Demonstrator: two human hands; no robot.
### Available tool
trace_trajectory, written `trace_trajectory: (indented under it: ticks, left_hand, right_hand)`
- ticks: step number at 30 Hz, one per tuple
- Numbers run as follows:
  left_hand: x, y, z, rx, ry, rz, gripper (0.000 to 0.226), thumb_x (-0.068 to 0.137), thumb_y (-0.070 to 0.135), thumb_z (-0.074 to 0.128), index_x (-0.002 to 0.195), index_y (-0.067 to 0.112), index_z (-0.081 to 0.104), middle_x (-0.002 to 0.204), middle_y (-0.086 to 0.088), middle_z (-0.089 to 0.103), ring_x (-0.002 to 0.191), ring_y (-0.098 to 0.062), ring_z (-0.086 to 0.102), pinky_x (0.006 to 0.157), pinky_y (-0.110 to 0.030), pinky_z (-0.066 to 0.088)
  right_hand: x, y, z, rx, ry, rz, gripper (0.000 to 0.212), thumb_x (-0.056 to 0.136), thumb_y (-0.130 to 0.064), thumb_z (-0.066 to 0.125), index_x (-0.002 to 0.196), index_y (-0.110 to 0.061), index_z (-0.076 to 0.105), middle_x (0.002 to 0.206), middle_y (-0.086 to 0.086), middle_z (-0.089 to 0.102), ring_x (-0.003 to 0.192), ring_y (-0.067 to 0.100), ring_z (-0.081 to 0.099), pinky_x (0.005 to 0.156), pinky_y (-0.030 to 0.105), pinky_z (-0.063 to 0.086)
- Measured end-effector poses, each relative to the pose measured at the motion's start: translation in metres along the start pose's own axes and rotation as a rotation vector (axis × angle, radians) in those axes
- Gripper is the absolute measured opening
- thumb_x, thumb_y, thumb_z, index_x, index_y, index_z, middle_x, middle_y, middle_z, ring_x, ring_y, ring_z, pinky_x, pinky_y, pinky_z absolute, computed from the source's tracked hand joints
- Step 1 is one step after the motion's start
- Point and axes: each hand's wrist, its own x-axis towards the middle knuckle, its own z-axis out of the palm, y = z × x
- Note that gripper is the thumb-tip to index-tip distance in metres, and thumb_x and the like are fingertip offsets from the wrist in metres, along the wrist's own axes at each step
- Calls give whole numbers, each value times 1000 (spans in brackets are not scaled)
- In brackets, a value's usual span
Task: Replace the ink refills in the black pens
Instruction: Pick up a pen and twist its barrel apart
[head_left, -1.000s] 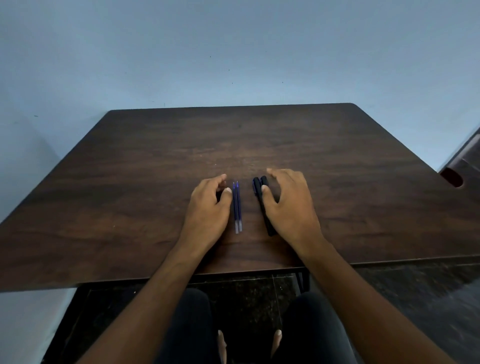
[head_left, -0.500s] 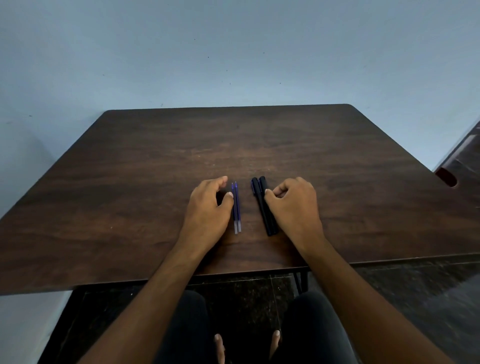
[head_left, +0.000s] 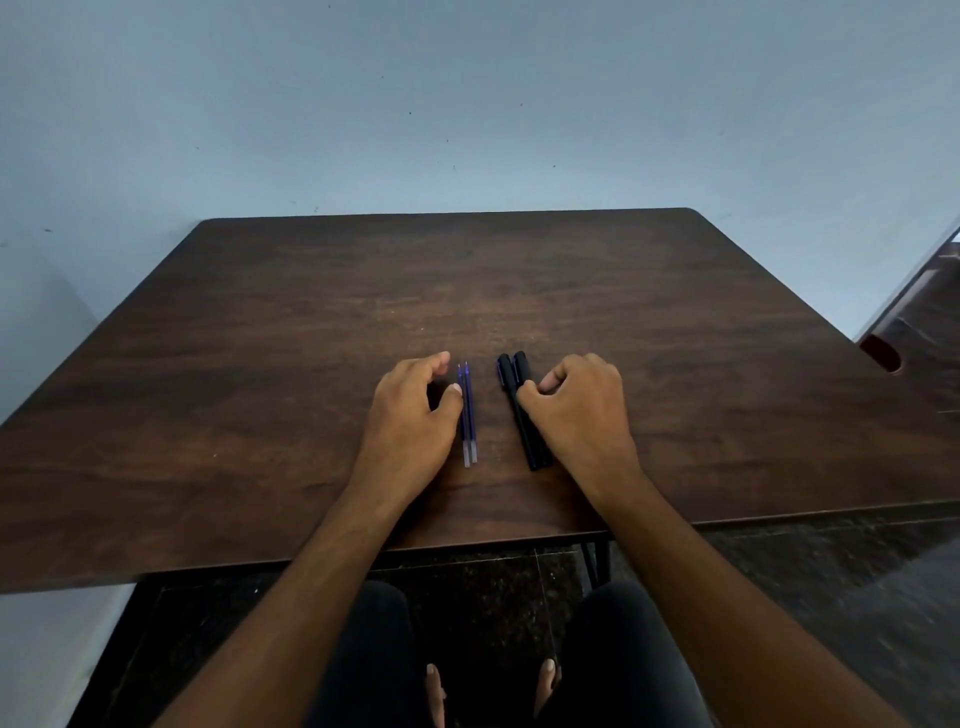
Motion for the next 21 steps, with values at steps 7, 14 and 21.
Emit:
trace_trajectory:
  ticks: [7, 14, 21]
  left_hand:
    - [0, -1, 1, -4, 11, 3, 43, 97, 23, 57, 140, 19, 54, 134, 6, 59, 126, -8, 51, 110, -37, 44]
    - [0, 1, 0, -7, 10, 0, 44, 97, 21, 57, 141, 17, 53, 135, 3, 59, 126, -8, 52, 110, -36, 44]
    - [-2, 4, -2, -4, 17, 7, 43, 97, 19, 57, 140, 15, 54, 135, 1, 59, 125, -9, 53, 110, -35, 44]
  right_hand:
    - [0, 0, 1, -31, 19, -18, 32, 82, -29, 66, 55, -16, 54, 63, -3, 58, 81, 18, 58, 89, 40, 49]
    - [4, 2, 3, -62, -2, -35, 38, 82, -27, 62, 49, -9, 59, 47, 3, 58, 59, 23, 60, 87, 43, 54]
    - [8, -5, -1, -184, -64, -60, 47, 83, -31, 58, 42, -12, 42, 46, 1, 45, 54, 21, 45, 83, 42, 53]
